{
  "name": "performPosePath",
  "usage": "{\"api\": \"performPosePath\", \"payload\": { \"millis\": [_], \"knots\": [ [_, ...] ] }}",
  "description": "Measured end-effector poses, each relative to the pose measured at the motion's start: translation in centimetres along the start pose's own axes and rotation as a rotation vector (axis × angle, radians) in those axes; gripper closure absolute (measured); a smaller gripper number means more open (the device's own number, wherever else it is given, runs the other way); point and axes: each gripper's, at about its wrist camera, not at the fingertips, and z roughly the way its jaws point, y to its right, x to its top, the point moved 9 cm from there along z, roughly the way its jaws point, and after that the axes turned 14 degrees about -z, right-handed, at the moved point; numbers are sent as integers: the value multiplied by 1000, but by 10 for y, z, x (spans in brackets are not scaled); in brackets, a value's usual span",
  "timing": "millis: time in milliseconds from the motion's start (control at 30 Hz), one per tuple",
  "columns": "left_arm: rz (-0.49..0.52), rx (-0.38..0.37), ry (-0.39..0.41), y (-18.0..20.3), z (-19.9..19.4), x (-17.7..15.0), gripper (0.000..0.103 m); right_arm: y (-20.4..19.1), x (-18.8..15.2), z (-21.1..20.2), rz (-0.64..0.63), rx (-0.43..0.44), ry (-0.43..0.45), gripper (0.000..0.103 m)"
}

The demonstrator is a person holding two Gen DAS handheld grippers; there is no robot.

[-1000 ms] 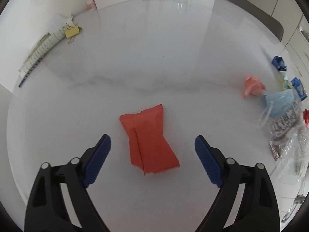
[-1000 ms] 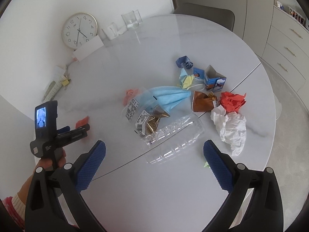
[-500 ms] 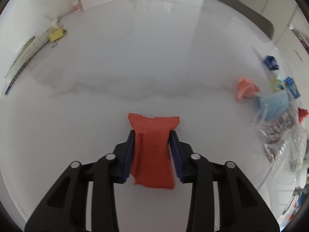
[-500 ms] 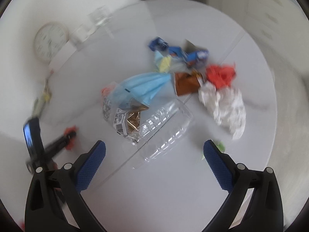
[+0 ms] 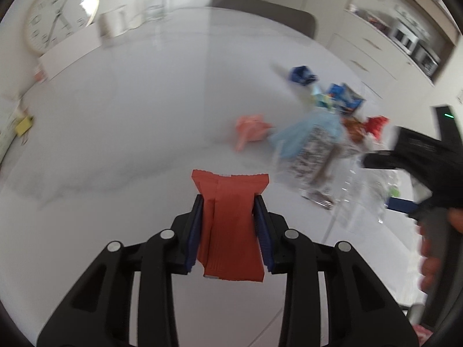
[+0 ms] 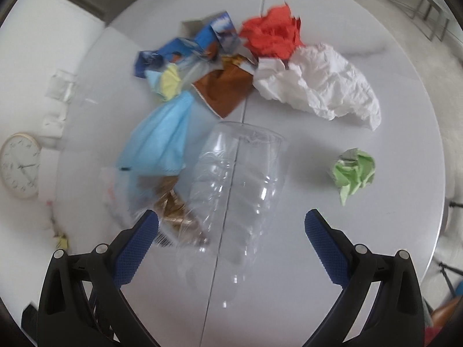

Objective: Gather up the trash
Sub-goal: 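Grasp the red paper with the left gripper while the right gripper grasps the clear bottle, then carry the red paper and bottle to the wastebasket and release both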

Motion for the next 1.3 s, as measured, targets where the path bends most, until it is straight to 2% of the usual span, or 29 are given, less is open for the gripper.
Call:
{"api": "performPosePath", "payload": {
  "millis": [100, 233, 267, 367, 467, 567, 633, 700, 767, 833, 967, 1100, 1300],
  "knots": [
    [32, -17, -2, 8, -1, -2, 69, -2, -3, 14, 8, 8, -31, 3],
    [40, -28, -9, 10, 0, -4, 69, -13, -7, 15, -108, 9, -29, 16],
    [39, -31, -12, 11, 0, -5, 69, -14, -8, 13, -136, 1, -23, 26],
    [58, -23, -5, 17, -3, -8, 69, -15, -13, 8, -201, 19, -28, 33],
    [78, -21, -1, 25, -11, -12, 69, -10, -18, -3, -275, 19, -20, 33],
    [101, -28, 9, 39, -22, -18, 69, -7, -22, -35, -416, -3, 25, 33],
    [117, -39, 7, 51, -30, -25, 69, -7, -24, -66, -524, -42, 87, 33],
    [137, -69, -7, 71, -38, -36, 69, -1, -30, -104, -630, -97, 155, 33],
    [153, -100, -23, 92, -44, -48, 69, 8, -32, -131, -683, -125, 189, 33],
    [176, -129, -43, 117, -47, -62, 69, 29, -40, -162, -715, -147, 217, 33],
    [237, -179, -86, 177, -54, -101, 69, 75, -48, -202, -697, -152, 238, 33],
    [328, -239, -141, 245, -59, -149, 69, 125, -59, -229, -672, -169, 255, 33],
    [447, -268, -215, 323, -55, -215, 69, 205, -74, -255, -609, -180, 267, 33]
  ]
}}
